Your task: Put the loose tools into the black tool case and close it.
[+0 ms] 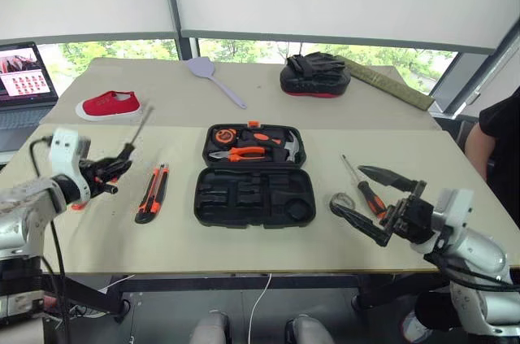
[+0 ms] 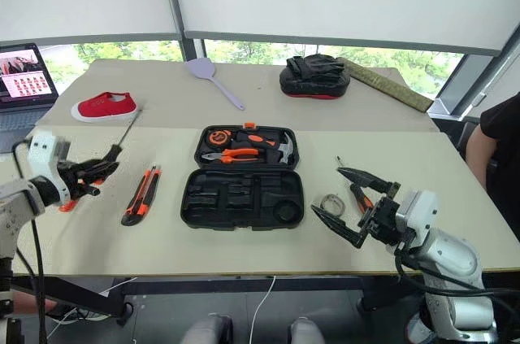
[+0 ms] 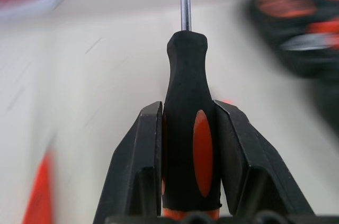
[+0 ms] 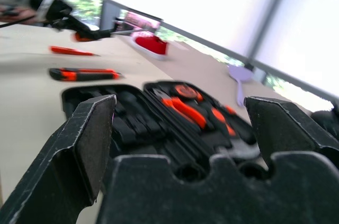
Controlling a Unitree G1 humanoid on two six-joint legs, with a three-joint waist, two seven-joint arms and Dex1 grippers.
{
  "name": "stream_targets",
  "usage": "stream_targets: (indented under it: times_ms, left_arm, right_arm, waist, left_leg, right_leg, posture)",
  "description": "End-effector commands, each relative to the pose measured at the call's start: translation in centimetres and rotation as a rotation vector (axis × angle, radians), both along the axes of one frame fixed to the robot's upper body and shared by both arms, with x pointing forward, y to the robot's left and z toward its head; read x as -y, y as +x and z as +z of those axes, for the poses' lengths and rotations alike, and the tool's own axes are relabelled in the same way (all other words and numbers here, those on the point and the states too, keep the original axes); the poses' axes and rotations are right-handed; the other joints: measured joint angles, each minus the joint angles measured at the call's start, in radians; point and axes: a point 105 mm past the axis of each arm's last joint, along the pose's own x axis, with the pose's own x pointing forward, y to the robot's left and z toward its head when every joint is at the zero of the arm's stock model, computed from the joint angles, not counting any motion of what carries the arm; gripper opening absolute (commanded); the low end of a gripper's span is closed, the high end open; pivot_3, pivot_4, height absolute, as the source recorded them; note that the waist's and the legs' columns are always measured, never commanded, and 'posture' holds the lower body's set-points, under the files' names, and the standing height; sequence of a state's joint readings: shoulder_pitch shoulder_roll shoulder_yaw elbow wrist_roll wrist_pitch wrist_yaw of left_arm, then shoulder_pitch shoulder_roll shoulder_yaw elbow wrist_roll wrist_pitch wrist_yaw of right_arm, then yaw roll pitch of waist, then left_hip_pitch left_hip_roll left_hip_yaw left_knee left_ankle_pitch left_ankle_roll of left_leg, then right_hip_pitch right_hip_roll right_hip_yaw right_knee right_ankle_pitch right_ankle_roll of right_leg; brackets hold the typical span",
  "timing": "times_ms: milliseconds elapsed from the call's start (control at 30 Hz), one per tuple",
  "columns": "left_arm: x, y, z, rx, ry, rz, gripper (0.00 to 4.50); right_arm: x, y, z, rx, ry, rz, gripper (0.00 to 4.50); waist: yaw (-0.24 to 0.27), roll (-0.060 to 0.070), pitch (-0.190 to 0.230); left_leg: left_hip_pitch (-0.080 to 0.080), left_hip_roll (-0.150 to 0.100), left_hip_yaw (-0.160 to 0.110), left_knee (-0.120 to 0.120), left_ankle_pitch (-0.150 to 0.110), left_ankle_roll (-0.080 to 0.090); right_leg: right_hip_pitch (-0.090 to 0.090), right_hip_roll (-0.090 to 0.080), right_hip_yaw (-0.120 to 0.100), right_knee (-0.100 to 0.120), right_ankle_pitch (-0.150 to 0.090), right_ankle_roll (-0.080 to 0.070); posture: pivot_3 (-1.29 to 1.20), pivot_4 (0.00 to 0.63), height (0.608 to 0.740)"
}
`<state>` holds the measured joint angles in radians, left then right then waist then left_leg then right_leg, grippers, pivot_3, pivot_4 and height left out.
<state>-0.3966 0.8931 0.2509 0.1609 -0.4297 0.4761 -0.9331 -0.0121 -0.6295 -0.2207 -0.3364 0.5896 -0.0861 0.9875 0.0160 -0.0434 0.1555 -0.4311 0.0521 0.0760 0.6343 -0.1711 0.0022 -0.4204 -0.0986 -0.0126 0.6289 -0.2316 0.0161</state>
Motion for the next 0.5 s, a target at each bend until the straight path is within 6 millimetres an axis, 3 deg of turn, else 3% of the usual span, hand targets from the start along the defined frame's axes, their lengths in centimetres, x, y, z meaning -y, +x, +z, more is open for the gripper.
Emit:
stream_targets:
  times_ms: [33, 100, 233, 367, 500]
  left_arm:
    - [6.1, -0.8, 0.5, 0.077, 0.193, -0.426, 0.93]
    - [8.4, -0.4, -0.1, 0.074, 0.249, -0.548, 0.93]
    - [11.1, 1.5, -1.3, 0.051, 0.33, -0.621, 0.93]
    - [13.8, 3.9, -3.8, 0.032, 0.542, -0.665, 0.93]
    - [13.8, 5.5, -4.7, 0.033, 0.644, -0.636, 0.93]
  right_arm:
    - [-0.6, -0.7, 1.1, 0.001, -0.027, 0.09, 4.5]
    - [-0.9, -1.0, 0.6, -0.025, -0.064, 0.136, 4.5]
    - [-0.9, -1.2, -0.7, -0.075, -0.115, 0.162, 4.5]
    - [0.8, 0.3, -1.1, -0.09, -0.116, 0.051, 4.5]
    - [1.9, 0.6, -0.7, -0.08, -0.088, -0.015, 4.5]
  waist:
    - [0.008, 0.0, 0.0]
    - [0.01, 0.0, 0.0]
    - [0.009, 0.0, 0.0]
    - [0.009, 0.0, 0.0]
    - [0.004, 0.0, 0.0]
  left_leg:
    - [0.0, 0.0, 0.0, 0.0, 0.0, -0.001]
    - [-0.001, 0.0, 0.001, 0.001, 0.001, 0.003]
    - [-0.006, 0.001, 0.0, 0.007, 0.002, 0.006]
    - [-0.008, 0.0, -0.001, 0.011, 0.002, 0.007]
    - [-0.009, 0.0, -0.001, 0.012, 0.002, 0.007]
  right_leg:
    - [0.0, 0.0, 0.0, 0.0, 0.0, -0.001]
    - [0.001, 0.0, 0.0, 0.0, 0.0, 0.0]
    - [-0.001, 0.003, 0.0, 0.001, 0.004, 0.007]
    - [-0.001, 0.004, 0.001, 0.001, 0.004, 0.011]
    - [-0.002, 0.004, 0.003, 0.001, 0.004, 0.013]
  posture:
    - [0.0, 0.15, 0.74]
    - [0.0, 0.15, 0.74]
    - [0.0, 0.15, 0.74]
    - [0.0, 0.15, 0.74]
    - [0.0, 0.15, 0.74]
